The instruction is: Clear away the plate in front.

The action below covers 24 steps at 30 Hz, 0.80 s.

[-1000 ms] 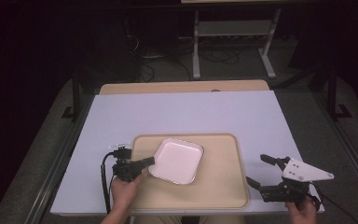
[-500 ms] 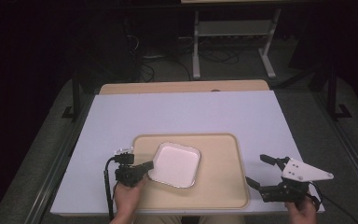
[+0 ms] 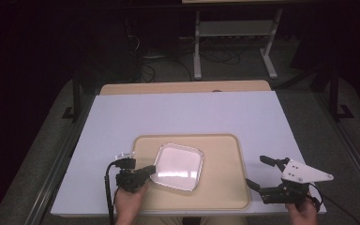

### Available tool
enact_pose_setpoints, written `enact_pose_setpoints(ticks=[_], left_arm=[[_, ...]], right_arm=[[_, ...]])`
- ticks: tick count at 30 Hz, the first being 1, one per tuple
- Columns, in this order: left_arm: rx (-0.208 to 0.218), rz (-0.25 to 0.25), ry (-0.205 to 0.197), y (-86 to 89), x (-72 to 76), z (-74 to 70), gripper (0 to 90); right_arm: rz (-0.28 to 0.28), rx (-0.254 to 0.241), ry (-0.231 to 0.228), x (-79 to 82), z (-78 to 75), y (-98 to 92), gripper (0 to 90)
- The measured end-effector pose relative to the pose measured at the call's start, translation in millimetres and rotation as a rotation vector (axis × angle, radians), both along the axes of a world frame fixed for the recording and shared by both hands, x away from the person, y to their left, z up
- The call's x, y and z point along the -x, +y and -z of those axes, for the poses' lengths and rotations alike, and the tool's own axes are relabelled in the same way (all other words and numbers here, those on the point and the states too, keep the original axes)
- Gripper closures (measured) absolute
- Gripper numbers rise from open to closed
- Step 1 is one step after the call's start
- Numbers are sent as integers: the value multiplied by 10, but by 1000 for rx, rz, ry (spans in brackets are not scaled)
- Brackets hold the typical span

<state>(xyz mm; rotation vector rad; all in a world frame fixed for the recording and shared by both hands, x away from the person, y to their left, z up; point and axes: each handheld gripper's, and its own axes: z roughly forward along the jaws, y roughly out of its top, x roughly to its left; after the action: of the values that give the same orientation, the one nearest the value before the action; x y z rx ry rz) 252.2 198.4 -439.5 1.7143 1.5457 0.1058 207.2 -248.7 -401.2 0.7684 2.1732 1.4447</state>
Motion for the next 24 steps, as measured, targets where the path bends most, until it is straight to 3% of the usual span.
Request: enact_pose_setpoints(ticks=[14, 24], left_arm=[[7, 68, 4, -78, 194, 14, 761], [24, 79, -2, -102, 241, 41, 770]], right_arm=[[7, 0, 0, 1, -1, -11, 129], [9, -1, 3, -1, 2, -18, 129]])
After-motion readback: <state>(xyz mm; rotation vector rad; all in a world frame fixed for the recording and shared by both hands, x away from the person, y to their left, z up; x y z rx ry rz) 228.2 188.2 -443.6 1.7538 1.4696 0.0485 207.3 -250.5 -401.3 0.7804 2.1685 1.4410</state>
